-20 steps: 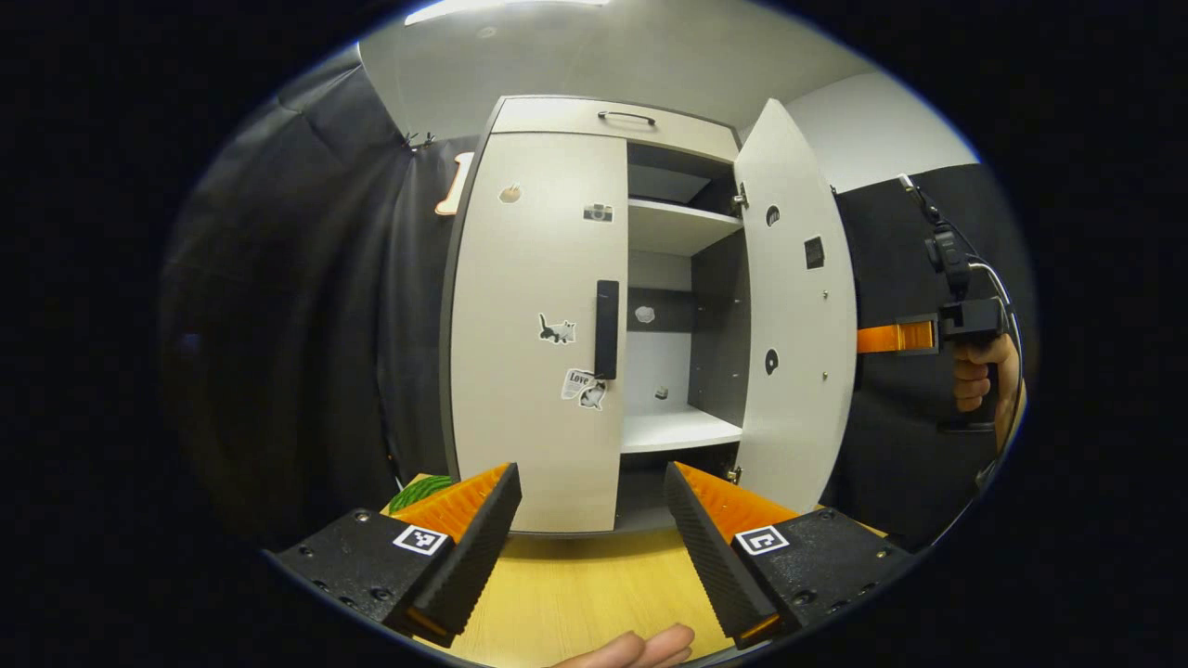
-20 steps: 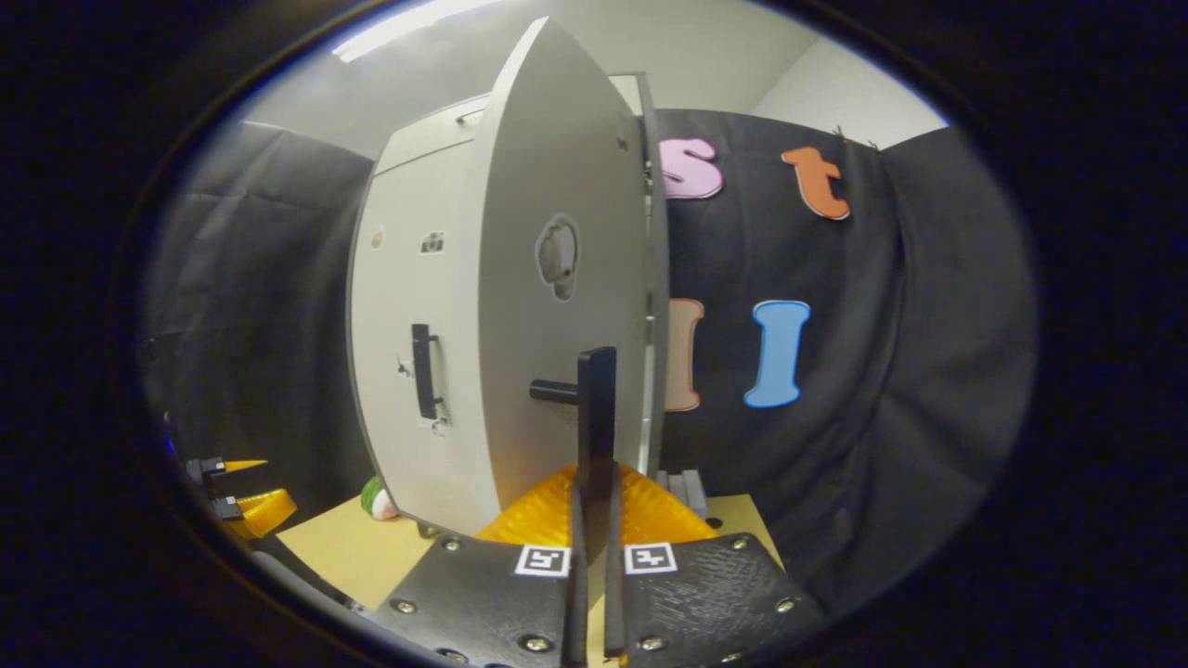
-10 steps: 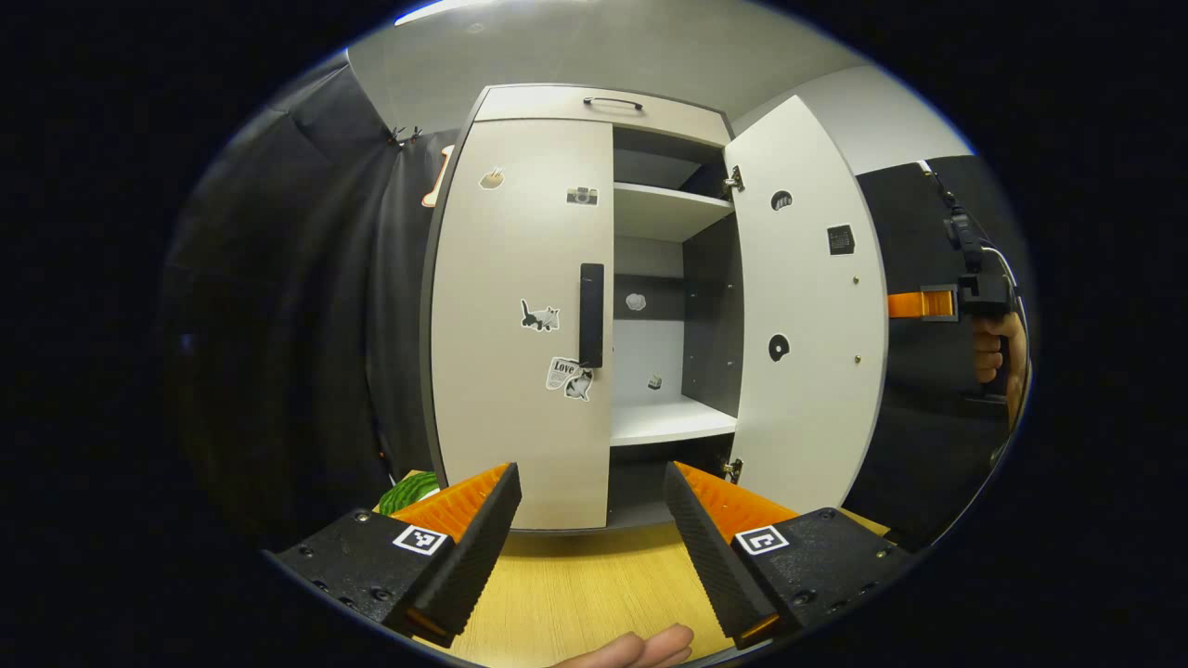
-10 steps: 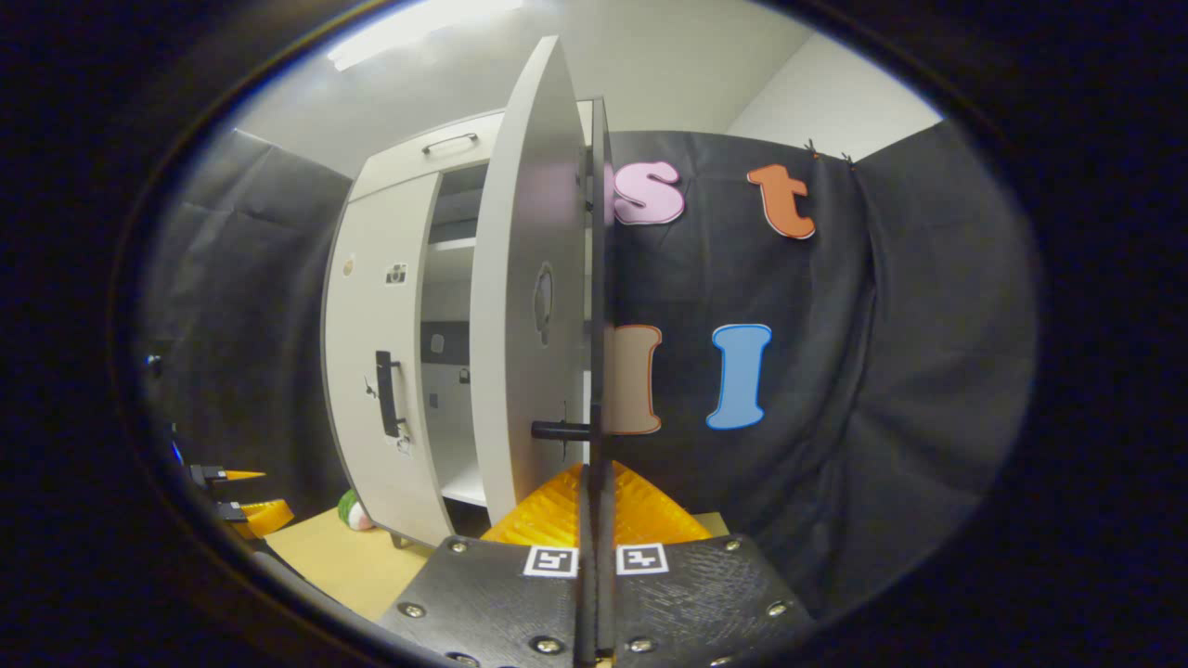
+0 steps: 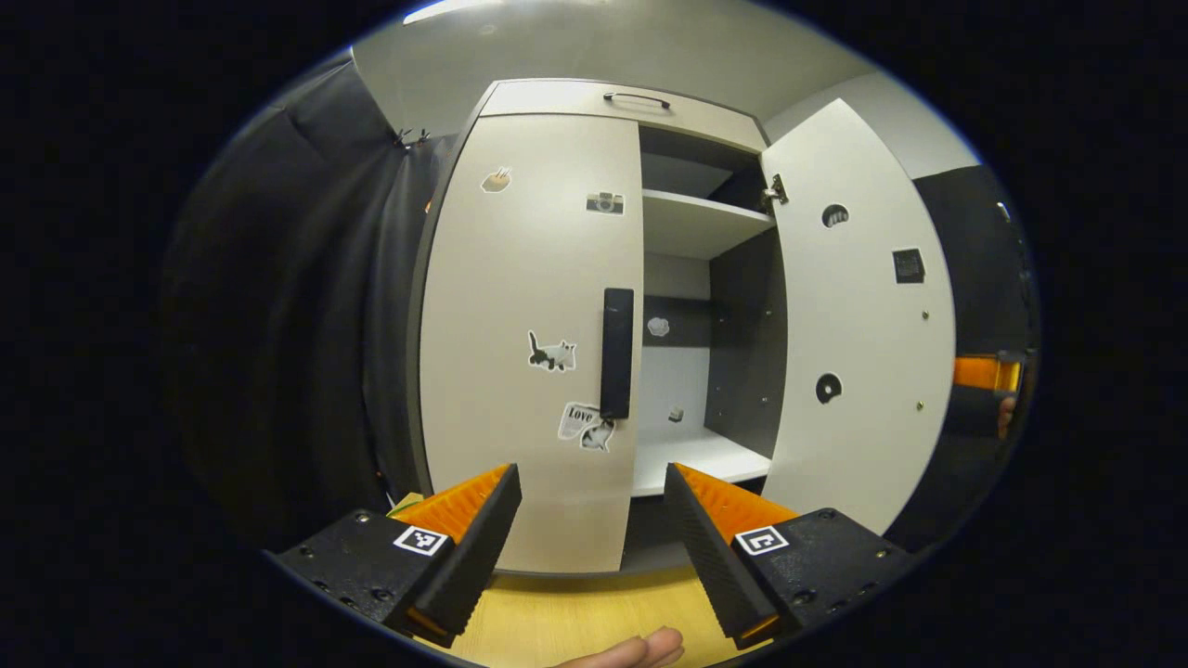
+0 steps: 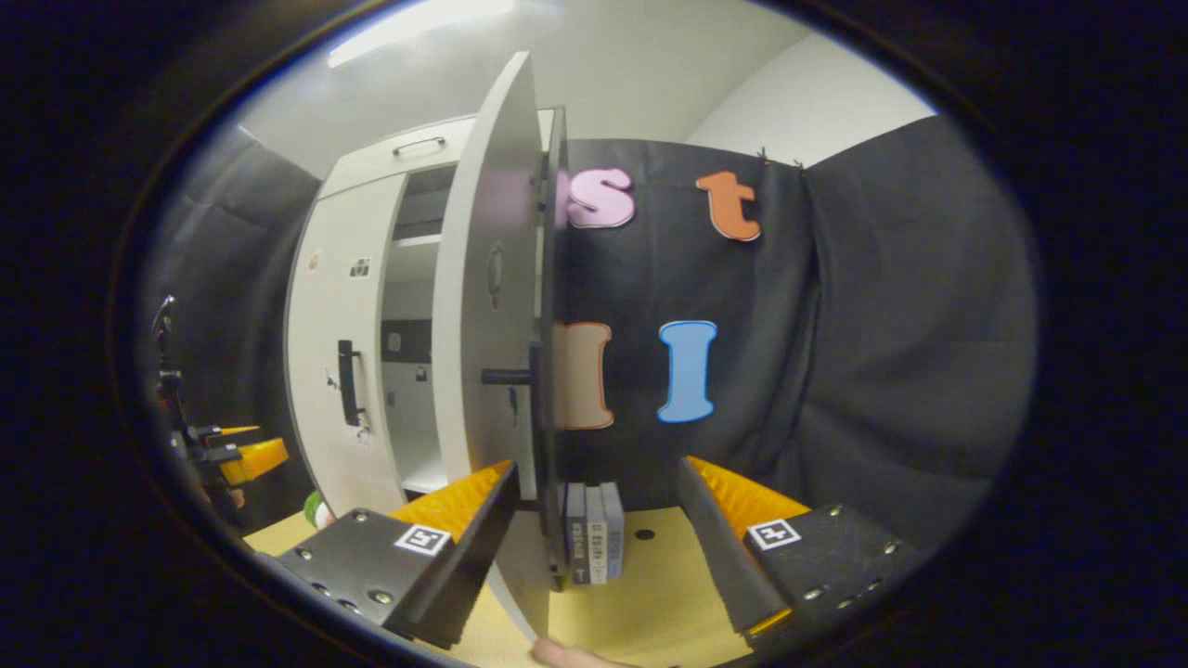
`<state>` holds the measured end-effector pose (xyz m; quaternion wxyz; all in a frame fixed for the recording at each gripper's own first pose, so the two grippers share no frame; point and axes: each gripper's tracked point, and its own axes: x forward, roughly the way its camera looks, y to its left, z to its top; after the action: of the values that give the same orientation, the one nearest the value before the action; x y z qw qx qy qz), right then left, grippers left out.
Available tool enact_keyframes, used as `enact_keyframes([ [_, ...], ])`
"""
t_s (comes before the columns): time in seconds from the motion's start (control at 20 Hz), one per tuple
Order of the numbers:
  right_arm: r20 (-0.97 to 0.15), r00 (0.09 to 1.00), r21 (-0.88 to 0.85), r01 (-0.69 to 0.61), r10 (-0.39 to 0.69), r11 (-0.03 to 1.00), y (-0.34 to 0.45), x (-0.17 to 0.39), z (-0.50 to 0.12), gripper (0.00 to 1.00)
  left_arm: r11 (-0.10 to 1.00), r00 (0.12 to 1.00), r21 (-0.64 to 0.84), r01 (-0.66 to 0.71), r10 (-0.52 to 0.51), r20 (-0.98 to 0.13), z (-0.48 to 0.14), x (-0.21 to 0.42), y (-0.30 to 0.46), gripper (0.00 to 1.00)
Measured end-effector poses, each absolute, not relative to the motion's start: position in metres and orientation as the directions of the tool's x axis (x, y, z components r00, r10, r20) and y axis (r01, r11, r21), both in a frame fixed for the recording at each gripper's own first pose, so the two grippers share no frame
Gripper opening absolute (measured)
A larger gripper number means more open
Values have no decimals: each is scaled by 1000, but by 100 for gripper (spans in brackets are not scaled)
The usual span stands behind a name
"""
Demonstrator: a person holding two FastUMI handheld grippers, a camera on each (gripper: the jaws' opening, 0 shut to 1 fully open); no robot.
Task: Open the right door of the double-door shoe cabinet with the right hand, and open the left door with the left hand.
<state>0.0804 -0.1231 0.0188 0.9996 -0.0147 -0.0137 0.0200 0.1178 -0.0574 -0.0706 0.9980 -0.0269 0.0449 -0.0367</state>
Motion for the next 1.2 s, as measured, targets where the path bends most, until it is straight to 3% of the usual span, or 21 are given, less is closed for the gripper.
enact_keyframes([
  [0.15, 54, 998, 40, -26, 24, 999, -129, 67, 14, 96, 993, 993, -80, 84, -91, -80, -61, 156, -65, 96],
  [0.2, 46, 999, 65, -28, 25, 997, -131, 63, 8, 100, 994, 993, -74, 86, -91, -72, -58, 170, -67, 97],
  [0.3, 36, 998, 78, -61, 58, 995, -125, 54, -1, 96, 995, 995, -38, 88, -90, -47, -50, 193, -72, 96],
  [0.55, 43, 997, 68, -74, 71, 995, -123, 39, -8, 99, 999, 999, 12, 42, -42, -10, -32, 241, -72, 96],
  [0.6, 42, 996, 77, -83, 80, 994, -121, 36, -9, 96, 999, 999, 9, 36, -36, -9, -30, 248, -72, 95],
  [0.75, 34, 994, 82, -108, 106, 991, -114, 28, -12, 100, 999, 999, 14, 35, -34, -20, -26, 265, -76, 92],
  [1.0, 20, 991, 49, -134, 133, 990, -94, 14, -22, 100, 1000, 999, 28, -8, 9, -41, -24, 283, -69, 71],
  [1.15, -4, 990, 19, -140, 140, 990, -76, 9, -28, 99, 999, 997, 41, 9, -6, -72, -25, 285, -80, 66],
  [1.2, -11, 989, 16, -145, 145, 989, -69, 6, -29, 100, 999, 996, 53, 4, 0, -91, -27, 283, -80, 50],
])
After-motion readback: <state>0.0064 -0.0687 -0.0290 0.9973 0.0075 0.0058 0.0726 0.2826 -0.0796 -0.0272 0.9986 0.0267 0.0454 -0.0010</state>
